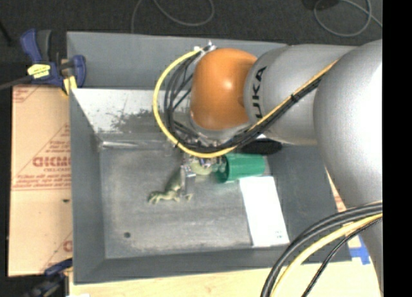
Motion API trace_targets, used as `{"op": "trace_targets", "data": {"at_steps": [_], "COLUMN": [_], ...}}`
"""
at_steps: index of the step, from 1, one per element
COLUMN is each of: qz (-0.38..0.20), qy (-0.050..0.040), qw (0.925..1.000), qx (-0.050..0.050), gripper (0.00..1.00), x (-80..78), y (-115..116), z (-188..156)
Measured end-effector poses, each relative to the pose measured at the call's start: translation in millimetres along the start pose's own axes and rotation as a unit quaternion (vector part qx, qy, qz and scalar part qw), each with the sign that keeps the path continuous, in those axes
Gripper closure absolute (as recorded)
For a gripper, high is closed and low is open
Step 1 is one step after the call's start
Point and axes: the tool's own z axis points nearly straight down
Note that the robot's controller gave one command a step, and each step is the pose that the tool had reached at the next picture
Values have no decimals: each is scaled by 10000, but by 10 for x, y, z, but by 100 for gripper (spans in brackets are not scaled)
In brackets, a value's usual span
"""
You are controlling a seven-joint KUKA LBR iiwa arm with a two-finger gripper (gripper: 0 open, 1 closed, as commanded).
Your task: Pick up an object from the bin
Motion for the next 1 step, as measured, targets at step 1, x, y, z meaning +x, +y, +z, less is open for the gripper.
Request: {"op": "trace_targets", "data": {"at_steps": [1], "qz": [-564], "qy": [57], "qw": [9984], "qx": [-1], "gripper": [0], "x": [45], "y": [16], "z": [620]}}
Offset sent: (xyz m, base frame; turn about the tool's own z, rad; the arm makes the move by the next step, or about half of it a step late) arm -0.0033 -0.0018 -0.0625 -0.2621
